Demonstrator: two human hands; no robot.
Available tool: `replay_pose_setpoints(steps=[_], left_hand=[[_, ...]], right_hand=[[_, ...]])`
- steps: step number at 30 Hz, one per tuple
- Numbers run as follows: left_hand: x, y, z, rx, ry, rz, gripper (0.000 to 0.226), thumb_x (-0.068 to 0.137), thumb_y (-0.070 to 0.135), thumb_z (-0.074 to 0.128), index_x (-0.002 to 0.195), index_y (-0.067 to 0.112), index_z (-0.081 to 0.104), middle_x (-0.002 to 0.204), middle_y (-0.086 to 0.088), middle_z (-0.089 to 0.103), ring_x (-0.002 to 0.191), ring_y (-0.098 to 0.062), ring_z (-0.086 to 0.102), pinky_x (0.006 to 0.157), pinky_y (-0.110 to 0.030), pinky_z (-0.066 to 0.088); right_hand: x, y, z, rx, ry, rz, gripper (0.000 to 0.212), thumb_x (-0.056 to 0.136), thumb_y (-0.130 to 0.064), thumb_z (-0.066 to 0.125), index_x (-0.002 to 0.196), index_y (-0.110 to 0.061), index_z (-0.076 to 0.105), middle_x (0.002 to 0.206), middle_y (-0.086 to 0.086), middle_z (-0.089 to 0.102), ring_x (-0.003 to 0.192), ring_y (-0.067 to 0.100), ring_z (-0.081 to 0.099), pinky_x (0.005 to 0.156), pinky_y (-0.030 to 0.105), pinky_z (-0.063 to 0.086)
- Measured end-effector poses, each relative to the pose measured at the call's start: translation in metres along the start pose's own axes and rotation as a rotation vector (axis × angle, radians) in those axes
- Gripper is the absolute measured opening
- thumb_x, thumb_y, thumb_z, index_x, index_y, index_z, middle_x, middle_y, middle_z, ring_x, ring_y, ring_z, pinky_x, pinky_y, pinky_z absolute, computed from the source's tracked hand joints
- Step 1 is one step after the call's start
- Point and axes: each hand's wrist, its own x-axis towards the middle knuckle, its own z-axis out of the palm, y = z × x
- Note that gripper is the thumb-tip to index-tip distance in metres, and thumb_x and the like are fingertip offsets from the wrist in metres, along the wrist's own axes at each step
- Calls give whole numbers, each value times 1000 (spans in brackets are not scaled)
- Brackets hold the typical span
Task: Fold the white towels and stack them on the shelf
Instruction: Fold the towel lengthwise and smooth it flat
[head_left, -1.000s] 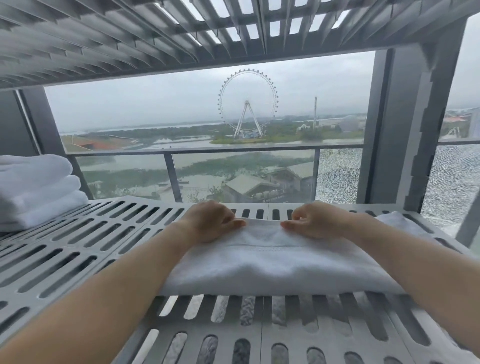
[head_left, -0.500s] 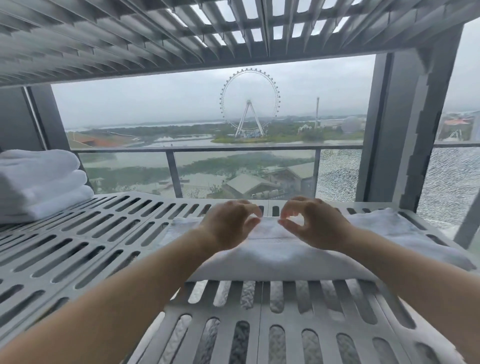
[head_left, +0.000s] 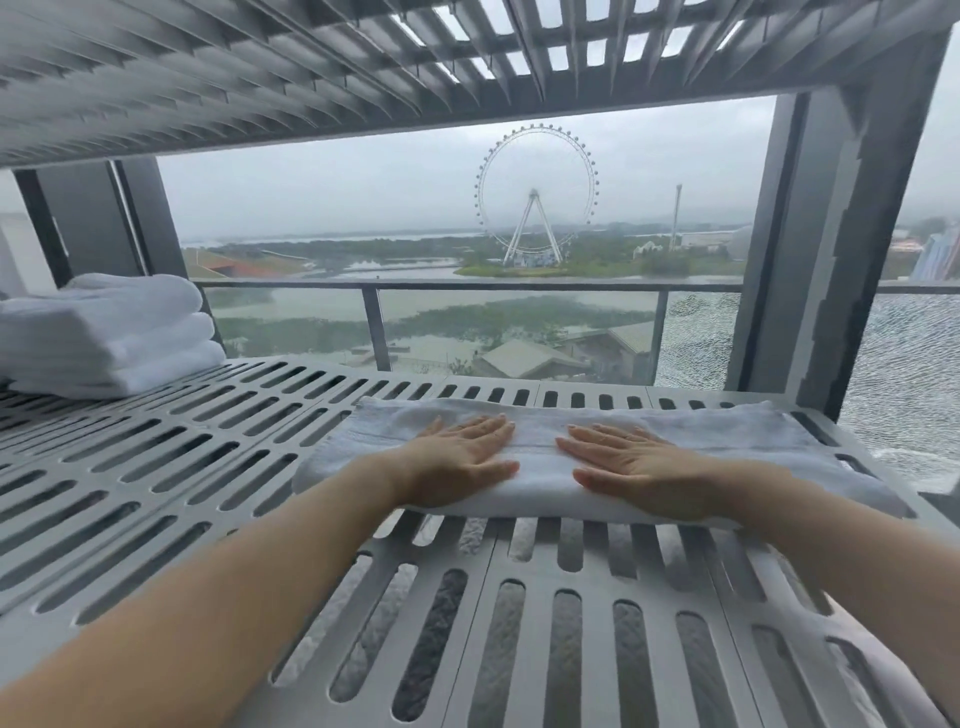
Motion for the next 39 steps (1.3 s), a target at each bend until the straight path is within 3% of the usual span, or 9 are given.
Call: replay_pose_setpoints(steps=[5, 9, 12, 15, 22, 26, 29, 35, 39], left_hand=[[-9, 17, 0, 33, 127, -173, 67, 95, 52, 25, 148, 13, 13, 157, -2, 10, 143, -12, 7, 116, -35, 5], [-9, 16, -3, 3, 15, -202, 66, 97, 51, 18, 148, 10, 7, 157, -6, 3, 144, -13, 2, 113, -26, -1], [-4, 2, -5, -17, -25, -251, 61, 96, 53, 15, 148, 23, 3, 157, 2, -4, 143, -13, -3, 115, -43, -4], [0, -13, -6, -51, -18, -280, 57, 93, 60, 16, 145, 42, 3, 156, 12, -7, 143, -12, -4, 110, -62, -6], [8, -26, -9, -24, -15, -270, 67, 80, 78, 14, 141, 53, 4, 156, 11, -3, 144, -20, -1, 107, -68, -1], [-2, -20, -9, -2, 149, -171, 59, 94, 57, 21, 145, 27, 22, 155, -1, 19, 142, -20, 18, 113, -53, 16], [-17, -23, -3, 34, 236, -100, 50, 98, 39, 21, 137, 14, 39, 146, -6, 37, 134, -20, 33, 108, -45, 29], [-41, -70, 6, 47, 102, -158, 59, 98, 46, 13, 148, 16, 6, 157, -2, -1, 143, -11, -3, 116, -30, -3], [-39, -74, 7, 39, 58, -170, 61, 96, 51, 11, 148, 21, 2, 157, 0, -5, 143, -13, -5, 117, -38, -1]], right_hand=[[23, -19, -9, 182, 75, -19, 59, 89, -62, 15, 143, -38, 24, 154, -18, 11, 140, 2, 8, 108, 23, 1], [52, -41, -4, 151, 72, -35, 48, 97, -48, 25, 143, -33, 26, 155, -12, 13, 141, 8, 11, 111, 28, 4], [58, -44, 8, 33, 73, -35, 52, 95, -55, 16, 145, -40, 11, 156, -13, 3, 143, 9, -1, 115, 40, -4], [54, -42, 15, 6, 81, -11, 54, 92, -59, 12, 144, -44, 4, 155, -16, -2, 142, 8, -6, 115, 43, -7], [49, -54, 11, -27, 118, 49, 53, 94, -56, 15, 145, -41, 10, 155, -15, 3, 142, 7, -1, 116, 38, -3], [48, -70, 7, 37, 259, 96, 49, 96, -46, 28, 141, -28, 34, 151, -6, 29, 139, 12, 24, 112, 32, 16], [64, -99, 7, 148, 267, 50, 44, 97, -39, 29, 135, -22, 43, 145, 1, 41, 132, 18, 36, 108, 33, 26], [90, -121, 21, -3, 133, 139, 50, 97, -47, 15, 146, -36, 11, 157, -9, 3, 143, 12, -1, 111, 48, -10], [85, -124, 24, 2, 199, 141, 49, 97, -49, 17, 145, -37, 18, 156, -10, 10, 143, 9, 6, 114, 43, -2]])
